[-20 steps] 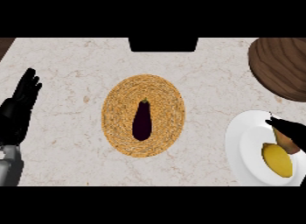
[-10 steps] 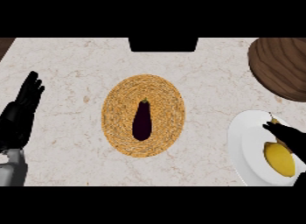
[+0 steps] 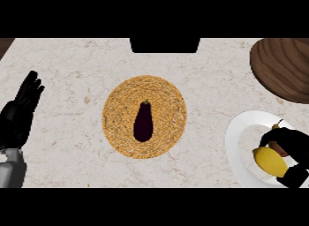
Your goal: Pick the lemon from the plate and place it in the bowl
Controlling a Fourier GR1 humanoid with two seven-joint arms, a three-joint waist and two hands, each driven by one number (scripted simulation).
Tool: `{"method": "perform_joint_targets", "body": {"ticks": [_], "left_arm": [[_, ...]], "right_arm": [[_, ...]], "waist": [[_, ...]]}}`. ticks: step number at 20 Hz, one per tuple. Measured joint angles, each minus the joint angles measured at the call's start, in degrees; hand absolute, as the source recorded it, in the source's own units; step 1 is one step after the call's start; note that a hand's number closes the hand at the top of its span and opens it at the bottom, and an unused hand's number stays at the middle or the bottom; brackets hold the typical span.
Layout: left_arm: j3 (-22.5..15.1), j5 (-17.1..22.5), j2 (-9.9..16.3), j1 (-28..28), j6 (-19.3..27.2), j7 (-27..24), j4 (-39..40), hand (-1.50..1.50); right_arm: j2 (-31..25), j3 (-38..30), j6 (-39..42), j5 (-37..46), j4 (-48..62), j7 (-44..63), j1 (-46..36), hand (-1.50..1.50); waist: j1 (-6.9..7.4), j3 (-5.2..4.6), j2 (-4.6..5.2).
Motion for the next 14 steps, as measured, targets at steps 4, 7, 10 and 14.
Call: {"method": "perform_joint_targets", "body": {"ticks": [4, 7, 10, 14], "left_arm": [[0.2, -0.1, 0.2, -0.5, -0.5, 1.7, -1.5, 0.00], [0.2, -0.7, -0.5, 0.1, -0.2, 0.9, -1.4, 0.00], [0.5, -1.0, -0.7, -0.9, -0.2, 1.1, -0.6, 0.00], [1.2, -0.8, -0.5, -1.1, -1.0, 0.1, 0.3, 0.00]], "right_arm": [[1.1, -0.1, -1.3, 1.1, 3.6, -2.4, -2.6, 1.50], [1.8, -0.2, -3.3, 2.1, 5.5, -4.5, -2.9, 1.50], [1.9, -1.4, -5.5, 2.7, 6.7, -6.6, -3.1, 1.50], [2.4, 0.2, -6.8, 4.2, 7.9, -10.2, -6.6, 1.50]], "waist": [[0.09, -0.18, -0.10], [0.06, -0.37, -0.22], [-0.03, -0.23, -0.16], [0.24, 0.05, 0.11]]}}
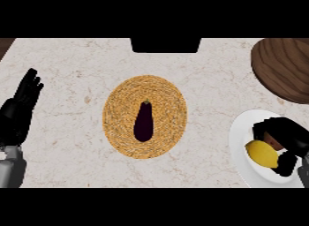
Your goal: Pick the lemon from the plate and place it in the bowl
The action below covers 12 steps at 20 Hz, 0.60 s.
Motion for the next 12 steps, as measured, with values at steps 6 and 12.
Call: {"method": "perform_joint_targets", "body": {"ticks": [6, 12], "left_arm": [[-0.2, -0.5, -0.5, 0.5, 0.1, -0.1, -0.8, 0.00], [0.4, -0.5, -0.6, 0.6, 0.3, 1.0, -1.3, 0.00]], "right_arm": [[-1.0, 2.3, -2.1, 0.9, 1.6, -10.1, -5.9, 1.50], [-3.3, -3.4, -4.3, -2.3, -5.4, -13.4, -6.4, 1.50]], "waist": [[0.29, 0.39, 0.21], [-0.54, 0.45, 0.02]]}}
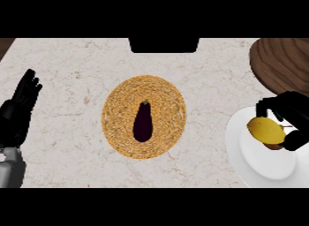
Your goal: Pick the lemon from the plate and place it in the bowl
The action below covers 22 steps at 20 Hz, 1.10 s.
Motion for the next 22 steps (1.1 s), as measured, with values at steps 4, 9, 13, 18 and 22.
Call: {"method": "perform_joint_targets", "body": {"ticks": [4, 9, 13, 18, 22], "left_arm": [[0.0, -0.3, -0.4, 0.8, 0.3, -0.2, -0.1, 0.00], [-0.4, -0.8, -0.8, 0.3, 0.6, 0.4, 0.0, 0.00], [-0.6, -0.9, -1.1, 0.2, 0.1, 0.3, -0.6, 0.00], [-0.7, -1.3, -1.7, -0.1, 0.0, 0.0, -0.2, 0.00], [-0.5, -0.8, -1.4, 0.0, -0.9, 0.8, -1.2, 0.00]], "right_arm": [[-0.4, -8.1, -0.3, -6.0, -5.7, 1.6, -2.0, 1.50], [-0.6, -17.4, 4.2, -15.2, -10.5, 6.6, -5.3, 1.50], [-2.7, -22.3, 6.5, -18.6, -7.0, 8.8, -9.1, 1.50], [-4.8, -24.1, 6.6, -19.7, 3.7, 7.8, -15.8, 1.50], [-5.8, -23.9, 4.8, -19.1, 15.6, 3.6, -20.9, 1.50]], "waist": [[-0.66, 0.00, -0.21], [-0.57, -0.02, -0.14], [0.08, -0.01, 0.05], [0.72, 0.02, 0.24], [1.22, 0.03, 0.39]]}}
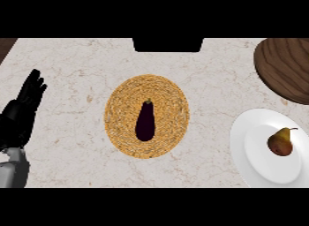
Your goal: Pick the lemon from the plate and place it in the bowl
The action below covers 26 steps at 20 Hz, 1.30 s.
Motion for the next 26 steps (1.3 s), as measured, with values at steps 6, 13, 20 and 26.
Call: {"method": "perform_joint_targets", "body": {"ticks": [6, 13, 20, 26], "left_arm": [[0.4, 0.0, 0.4, -1.0, -0.8, -0.5, 1.0, 0.00], [-0.2, -0.3, -0.2, -2.8, -0.8, -0.2, 1.4, 0.00], [-1.3, -0.8, -1.0, -4.0, -0.8, -0.8, 1.9, 0.00], [-1.8, -1.2, -1.8, -3.9, -0.6, -1.7, 2.3, 0.00]], "right_arm": [[-0.3, 1.2, -6.7, 3.6, 18.9, -7.9, -7.9, 1.50], [-1.1, 1.3, -14.3, 7.4, 36.7, -14.4, -16.1, 1.50], [-3.5, 5.3, -16.3, 14.4, 46.8, -10.9, -16.9, -1.50], [-5.2, 5.1, -11.2, 14.6, 52.7, -15.7, -18.5, -1.50]], "waist": [[0.66, 0.05, 0.29], [2.08, 0.13, 0.92], [3.41, 0.20, 1.71], [3.93, 0.35, 1.95]]}}
